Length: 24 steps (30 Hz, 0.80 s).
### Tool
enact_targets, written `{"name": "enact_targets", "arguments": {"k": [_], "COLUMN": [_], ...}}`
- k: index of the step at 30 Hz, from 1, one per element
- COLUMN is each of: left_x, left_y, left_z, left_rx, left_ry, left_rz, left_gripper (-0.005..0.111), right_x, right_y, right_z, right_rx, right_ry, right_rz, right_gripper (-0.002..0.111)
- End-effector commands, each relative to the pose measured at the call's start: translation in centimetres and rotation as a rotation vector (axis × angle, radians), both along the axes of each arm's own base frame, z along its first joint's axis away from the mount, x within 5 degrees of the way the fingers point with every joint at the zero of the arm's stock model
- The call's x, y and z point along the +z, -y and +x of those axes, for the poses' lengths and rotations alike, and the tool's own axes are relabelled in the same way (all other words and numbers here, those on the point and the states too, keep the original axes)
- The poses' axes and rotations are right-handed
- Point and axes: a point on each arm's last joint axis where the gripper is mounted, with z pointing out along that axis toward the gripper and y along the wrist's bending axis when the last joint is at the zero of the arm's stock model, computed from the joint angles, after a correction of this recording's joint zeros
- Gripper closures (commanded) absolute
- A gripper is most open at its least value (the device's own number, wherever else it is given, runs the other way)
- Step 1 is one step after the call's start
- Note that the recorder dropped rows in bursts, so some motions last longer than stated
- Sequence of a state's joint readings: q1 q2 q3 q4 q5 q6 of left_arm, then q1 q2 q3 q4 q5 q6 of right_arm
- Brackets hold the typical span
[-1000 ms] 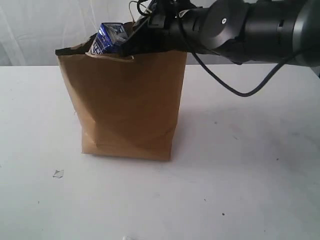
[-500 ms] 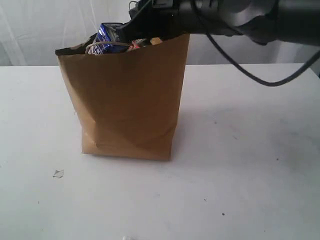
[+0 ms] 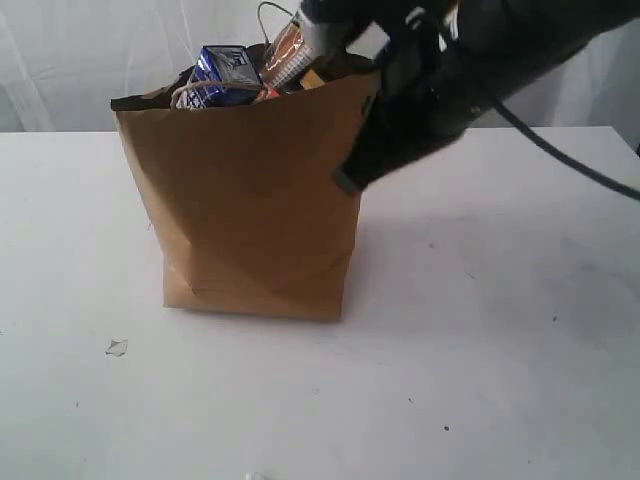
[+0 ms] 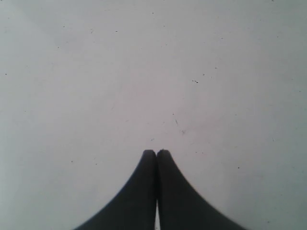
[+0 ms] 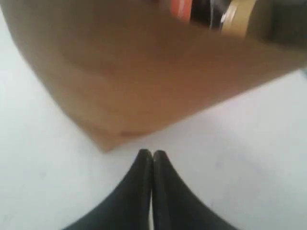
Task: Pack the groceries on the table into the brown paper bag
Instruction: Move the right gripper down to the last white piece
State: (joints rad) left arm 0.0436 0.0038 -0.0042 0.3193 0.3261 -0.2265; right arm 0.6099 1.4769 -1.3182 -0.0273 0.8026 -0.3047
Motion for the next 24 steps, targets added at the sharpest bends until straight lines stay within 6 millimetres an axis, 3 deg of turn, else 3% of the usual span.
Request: {"name": "enact_targets", "arguments": {"k": [1,6,10,13,18,24], "left_x": [-0.1,-0.1,-0.1,-0.1,-0.1,-0.1], "left_y": [0.0,0.0,0.0,0.0,0.0,0.0], "left_z": [0.0,0.0,0.0,0.0,0.0,0.0], "left_rx": [-0.006,-0.006,-0.006,-0.006,-0.006,-0.006], "left_ry": [-0.003,-0.003,-0.003,-0.003,-0.003,-0.003], "left_rz": [-0.005,-0.005,-0.005,-0.005,-0.005,-0.005], "left_gripper": [0.107,0.107,0.107,0.107,0.107,0.107], "right_x": [-4.1,-9.3,-12.6,-14.9,-18.4,-18.9], "right_y": [0.2,-2.7,-5.4,-6.8,-7.9,-9.0], "right_z": [-3.0,-7.7,-10.2,-10.9,-11.3,-11.0], "right_rx": [0.009,0.174,0.371,0.491,0.503,0.496], "right_ry": [-0.256,-0.460,-0.532,-0.571,-0.656,-0.567], "right_rz": [-0.130,-0.102,-0.067,-0.134,-0.216,-0.180], "right_gripper": [0.108,0.108,0.108,0.106,0.086,0.061]}}
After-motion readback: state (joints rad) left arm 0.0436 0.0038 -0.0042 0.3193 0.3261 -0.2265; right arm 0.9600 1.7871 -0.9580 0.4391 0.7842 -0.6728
